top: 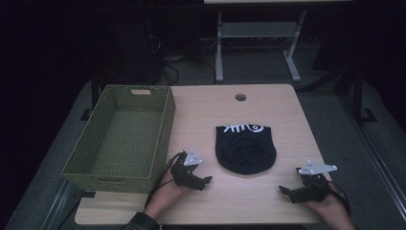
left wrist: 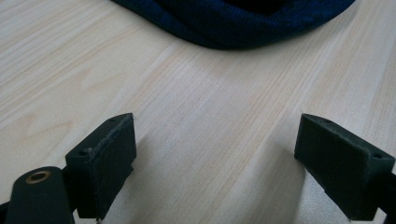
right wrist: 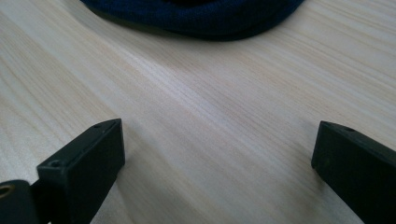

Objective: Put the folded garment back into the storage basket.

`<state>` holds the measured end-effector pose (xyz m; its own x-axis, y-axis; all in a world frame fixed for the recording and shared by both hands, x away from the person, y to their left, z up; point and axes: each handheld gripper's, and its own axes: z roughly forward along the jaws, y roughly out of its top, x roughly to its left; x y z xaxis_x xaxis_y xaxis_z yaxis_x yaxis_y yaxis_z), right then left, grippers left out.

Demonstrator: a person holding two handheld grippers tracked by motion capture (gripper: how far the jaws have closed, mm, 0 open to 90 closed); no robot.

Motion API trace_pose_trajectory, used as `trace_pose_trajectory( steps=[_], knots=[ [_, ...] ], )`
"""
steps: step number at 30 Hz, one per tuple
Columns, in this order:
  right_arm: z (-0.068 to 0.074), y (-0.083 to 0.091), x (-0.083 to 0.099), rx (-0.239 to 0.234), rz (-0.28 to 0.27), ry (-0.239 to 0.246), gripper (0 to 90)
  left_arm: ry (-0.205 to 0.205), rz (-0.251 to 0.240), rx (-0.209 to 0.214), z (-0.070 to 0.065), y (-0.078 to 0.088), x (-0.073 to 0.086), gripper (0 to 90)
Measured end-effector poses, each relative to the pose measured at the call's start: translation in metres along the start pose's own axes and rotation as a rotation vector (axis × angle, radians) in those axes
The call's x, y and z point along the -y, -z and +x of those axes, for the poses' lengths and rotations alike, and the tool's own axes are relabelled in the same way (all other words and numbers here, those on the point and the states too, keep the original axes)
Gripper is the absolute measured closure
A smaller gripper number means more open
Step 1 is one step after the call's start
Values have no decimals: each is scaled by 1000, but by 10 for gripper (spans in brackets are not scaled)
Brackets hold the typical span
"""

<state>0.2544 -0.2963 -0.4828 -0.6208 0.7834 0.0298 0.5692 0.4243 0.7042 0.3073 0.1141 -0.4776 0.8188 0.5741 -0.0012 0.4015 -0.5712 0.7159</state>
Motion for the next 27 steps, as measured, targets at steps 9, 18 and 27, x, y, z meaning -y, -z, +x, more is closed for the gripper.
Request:
trace_pose_trajectory(
  steps=[9,18,27],
  knots=[
    [-1,2,-4,-5,22,5,58,-1,0,0,0,0,0,117],
    [-2,6,-14,-13,14,6,148,-2,-1,3,0,0,0,118],
    [-6,6,-33,-28,7,16,326,-5,-4,13,0,0,1,117]
  ],
)
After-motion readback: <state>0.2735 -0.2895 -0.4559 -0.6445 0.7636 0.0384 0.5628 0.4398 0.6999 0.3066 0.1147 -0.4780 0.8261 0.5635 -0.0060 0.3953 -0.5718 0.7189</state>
